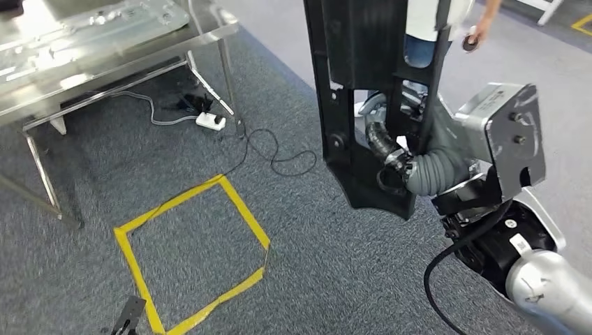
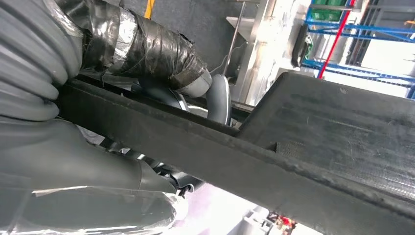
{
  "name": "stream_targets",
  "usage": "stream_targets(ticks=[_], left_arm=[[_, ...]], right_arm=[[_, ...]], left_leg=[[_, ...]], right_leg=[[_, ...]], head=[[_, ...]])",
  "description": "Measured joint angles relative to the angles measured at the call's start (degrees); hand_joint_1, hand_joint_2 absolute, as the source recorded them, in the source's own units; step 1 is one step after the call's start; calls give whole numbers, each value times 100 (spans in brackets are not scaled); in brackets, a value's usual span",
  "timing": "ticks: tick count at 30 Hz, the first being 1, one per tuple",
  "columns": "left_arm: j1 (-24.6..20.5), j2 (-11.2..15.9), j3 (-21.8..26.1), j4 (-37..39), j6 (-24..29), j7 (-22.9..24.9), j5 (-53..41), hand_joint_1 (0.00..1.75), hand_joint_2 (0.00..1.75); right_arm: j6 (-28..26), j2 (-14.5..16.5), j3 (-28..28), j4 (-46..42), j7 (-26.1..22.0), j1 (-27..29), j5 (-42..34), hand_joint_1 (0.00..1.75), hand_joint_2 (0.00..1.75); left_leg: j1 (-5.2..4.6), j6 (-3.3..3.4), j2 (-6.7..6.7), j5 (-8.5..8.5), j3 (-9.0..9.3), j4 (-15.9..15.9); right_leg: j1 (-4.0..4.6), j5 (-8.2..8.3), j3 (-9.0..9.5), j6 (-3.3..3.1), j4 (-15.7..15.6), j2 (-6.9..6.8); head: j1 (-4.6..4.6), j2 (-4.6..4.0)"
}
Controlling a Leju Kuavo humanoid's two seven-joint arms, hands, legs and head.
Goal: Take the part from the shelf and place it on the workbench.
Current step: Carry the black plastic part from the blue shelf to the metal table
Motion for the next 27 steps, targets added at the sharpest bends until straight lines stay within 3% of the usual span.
stream_targets(ticks=[2,4,6,8,9,10,11,13,15,17,18,20,21,23,24,25,27], left_arm=[[52,-4,1,0,3,23,-1,0,175],[99,-7,1,0,3,43,-3,0,175],[116,-8,1,0,4,63,-1,0,175],[130,-9,1,0,7,69,8,0,175],[139,-10,1,0,9,65,12,0,175],[145,-12,1,0,10,56,15,0,175],[147,-17,1,0,13,40,16,0,175],[135,-41,1,0,19,7,15,0,175],[121,-62,1,0,30,-18,14,0,175],[120,-68,1,0,41,-38,14,0,175],[121,-78,1,1,44,-47,13,0,175],[95,-95,1,2,50,-61,5,0,175],[73,-101,1,2,51,-71,1,0,175],[40,-100,1,2,51,-93,1,0,175],[38,-100,1,2,45,-106,13,0,175],[41,-99,2,2,35,-120,33,0,175],[39,-98,4,2,10,-150,82,0,175]], right_arm=[[2,-38,-17,-23,11,22,28,175,175],[-2,-79,-33,-46,23,43,52,175,175],[-5,-142,-72,-67,36,89,68,175,175],[-7,-201,-111,-75,59,168,75,175,175],[-10,-227,-123,-76,76,207,75,175,175],[-14,-251,-132,-76,90,233,74,175,175],[-18,-274,-141,-79,101,247,74,175,175],[-23,-319,-174,-100,104,258,73,175,175],[-25,-358,-225,-133,106,272,67,175,175],[-26,-380,-272,-151,109,285,56,175,175],[-26,-383,-288,-158,111,290,51,175,175],[-23,-391,-329,-184,111,300,46,175,175],[-22,-399,-354,-198,111,309,45,175,175],[-22,-420,-406,-212,112,333,49,175,175],[-23,-427,-423,-215,113,348,61,175,175],[-26,-434,-433,-222,114,361,83,175,175],[-33,-453,-450,-263,119,384,159,175,175]], left_leg=[[3,77,-140,9,-4,-12],[19,140,-264,23,21,-36],[30,194,-391,27,37,-47],[23,222,-533,26,37,-46],[20,226,-611,26,39,-45],[17,226,-689,27,42,-41],[17,225,-767,27,46,-37],[19,205,-910,32,36,-21],[34,147,-1028,52,-2,-17],[51,66,-1126,82,-37,-40],[47,33,-1067,71,-56,-25],[24,-18,-766,-121,-195,264],[25,-37,-594,-287,-332,570],[43,-74,-471,-556,-622,1200],[53,-91,-451,-575,-689,1348],[61,-103,-429,-498,-654,1294],[68,-109,-294,-194,-338,705]], right_leg=[[-2,-30,26,58,-3,-80],[-40,-176,-20,118,175,100],[-66,-498,-305,146,799,403],[-67,-740,-686,152,1509,516],[-67,-720,-783,147,1641,533],[-67,-587,-765,136,1535,548],[-68,-375,-644,116,1223,592],[-74,-21,-315,71,438,834],[-62,73,-148,48,65,983],[-52,89,-117,12,29,883],[-60,108,-99,-19,-2,822],[-86,138,-53,-92,-72,677],[-80,139,-37,-113,-85,602],[-71,126,-29,-135,-82,454],[-71,119,-27,-135,-78,386],[-72,108,-26,-130,-69,321],[-74,69,-20,-95,-32,197]], head=[[14,0],[22,0],[42,0],[52,0],[52,-1],[53,0],[54,0],[52,-1],[50,-1],[51,0],[47,1],[18,0],[4,0],[-6,-1],[-8,0],[-7,1],[-8,0]])
